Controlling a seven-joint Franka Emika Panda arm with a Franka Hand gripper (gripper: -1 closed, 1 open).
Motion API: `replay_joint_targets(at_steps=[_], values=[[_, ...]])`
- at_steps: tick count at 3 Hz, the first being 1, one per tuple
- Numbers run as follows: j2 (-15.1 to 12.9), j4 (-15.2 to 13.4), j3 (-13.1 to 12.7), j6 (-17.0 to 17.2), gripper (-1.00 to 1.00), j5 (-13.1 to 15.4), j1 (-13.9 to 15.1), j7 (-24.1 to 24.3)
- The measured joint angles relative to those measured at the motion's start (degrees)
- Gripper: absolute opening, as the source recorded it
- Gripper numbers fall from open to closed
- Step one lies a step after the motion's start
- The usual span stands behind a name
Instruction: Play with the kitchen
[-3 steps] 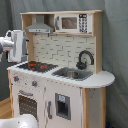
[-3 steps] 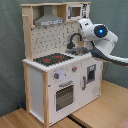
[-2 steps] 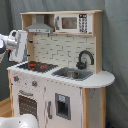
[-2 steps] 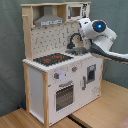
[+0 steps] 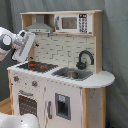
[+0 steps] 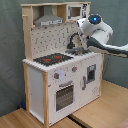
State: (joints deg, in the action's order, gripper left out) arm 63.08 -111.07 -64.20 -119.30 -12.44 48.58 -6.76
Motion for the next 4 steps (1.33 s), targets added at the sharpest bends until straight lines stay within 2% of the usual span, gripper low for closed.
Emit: replay_joint_targets(at_steps=[1, 2, 3, 4], values=[[-4.81, 1.29, -1.5, 1.52, 1.0, -2.17, 1.41, -0.01], [-10.26, 1.6, -2.58, 1.51, 1.0, -3.12, 2.41, -0.04], [-16.33, 2.23, -2.66, 1.73, 1.0, -3.12, 2.79, 0.24], [-22.0, 2.44, -2.65, 3.45, 1.0, -3.14, 2.78, 1.09]])
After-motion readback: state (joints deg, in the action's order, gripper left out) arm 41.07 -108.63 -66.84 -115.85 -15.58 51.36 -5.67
